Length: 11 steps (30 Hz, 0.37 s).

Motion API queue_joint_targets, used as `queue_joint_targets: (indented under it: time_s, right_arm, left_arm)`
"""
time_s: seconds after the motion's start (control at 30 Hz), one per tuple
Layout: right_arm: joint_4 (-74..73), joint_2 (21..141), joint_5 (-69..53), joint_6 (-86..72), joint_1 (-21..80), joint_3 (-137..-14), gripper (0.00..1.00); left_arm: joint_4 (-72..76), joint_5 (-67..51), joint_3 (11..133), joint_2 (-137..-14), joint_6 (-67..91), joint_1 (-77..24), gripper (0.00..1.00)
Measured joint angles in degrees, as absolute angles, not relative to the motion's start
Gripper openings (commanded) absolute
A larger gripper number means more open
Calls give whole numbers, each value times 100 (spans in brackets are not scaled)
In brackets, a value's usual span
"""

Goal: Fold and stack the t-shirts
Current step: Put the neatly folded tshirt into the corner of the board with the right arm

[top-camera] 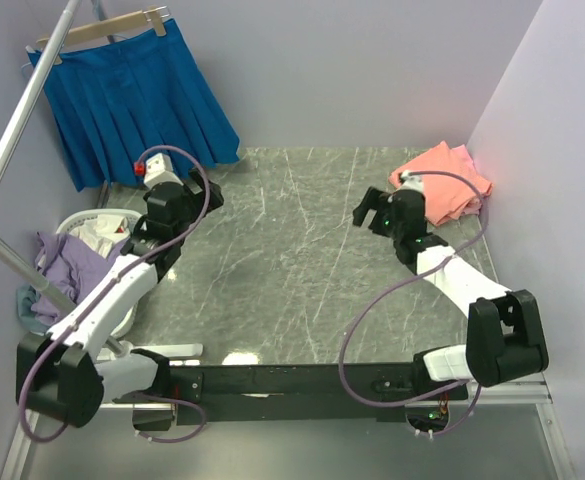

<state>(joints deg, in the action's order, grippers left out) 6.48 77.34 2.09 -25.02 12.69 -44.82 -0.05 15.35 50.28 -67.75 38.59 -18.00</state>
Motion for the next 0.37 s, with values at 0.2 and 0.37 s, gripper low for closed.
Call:
queue_joint_targets:
  time_s: [0.2, 0.37]
  right_arm:
    - [384, 7207, 242, -2224, 1955, -4206, 100]
    - [386, 6536, 493, -2010, 2228, -4075, 100]
  left_arm:
    - [-410, 2493, 4932, -6233, 3691, -2051, 99]
    - [-548, 3210, 4772, -5940, 3535, -2357, 99]
